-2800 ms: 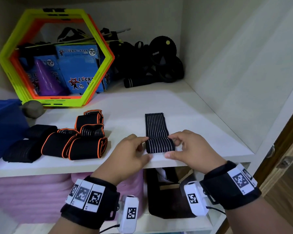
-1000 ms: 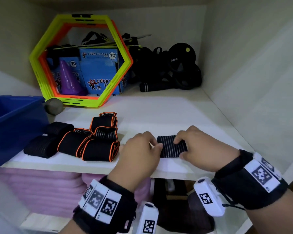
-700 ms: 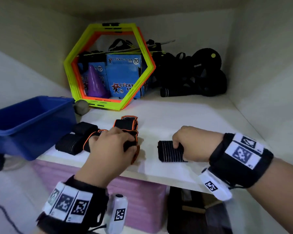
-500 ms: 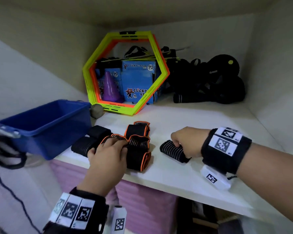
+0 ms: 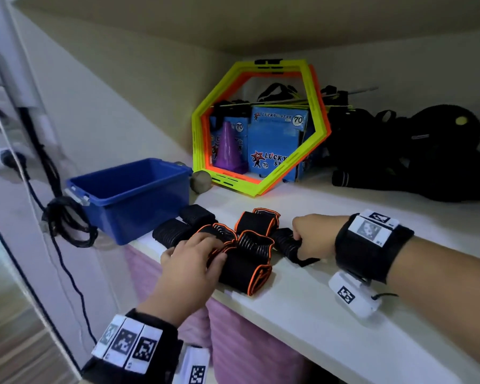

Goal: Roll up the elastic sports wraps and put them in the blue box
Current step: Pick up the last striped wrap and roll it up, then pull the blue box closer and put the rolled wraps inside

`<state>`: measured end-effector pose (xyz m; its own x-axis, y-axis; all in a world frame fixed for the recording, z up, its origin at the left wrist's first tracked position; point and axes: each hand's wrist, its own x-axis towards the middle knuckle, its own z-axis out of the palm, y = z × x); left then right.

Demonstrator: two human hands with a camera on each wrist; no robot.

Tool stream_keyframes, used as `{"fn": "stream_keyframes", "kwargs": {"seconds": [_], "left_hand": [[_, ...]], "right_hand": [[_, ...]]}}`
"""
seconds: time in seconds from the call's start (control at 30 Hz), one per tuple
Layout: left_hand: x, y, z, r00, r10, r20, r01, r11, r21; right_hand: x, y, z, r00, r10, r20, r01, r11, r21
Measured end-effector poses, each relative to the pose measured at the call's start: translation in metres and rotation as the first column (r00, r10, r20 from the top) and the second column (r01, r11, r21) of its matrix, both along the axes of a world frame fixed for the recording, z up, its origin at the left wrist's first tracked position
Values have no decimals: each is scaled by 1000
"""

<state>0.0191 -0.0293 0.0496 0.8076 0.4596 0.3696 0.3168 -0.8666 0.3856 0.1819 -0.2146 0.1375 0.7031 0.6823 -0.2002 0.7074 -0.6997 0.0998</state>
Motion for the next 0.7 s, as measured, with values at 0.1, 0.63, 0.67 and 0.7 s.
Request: {"fn": "stream_keyframes", "kwargs": {"seconds": [0.1,0.63,0.67,0.7], "left_hand": [[-4,4,-1,997,-43,71,49,996,-74],[-61,230,25,658,433,616,-179,884,-431],[-63,251,21,679,443,585,-183,874,-450],[-63,269,16,697,438,569,-173,871,-459]], "right_hand": [[4,1,-1,999,48,21,-47,998,-46],[-9,131,65,945,282,166,-294,954,51],[-9,148,67,951,271,152,-278,960,25],[-9,164,68,956,260,138,-261,965,-10]]}}
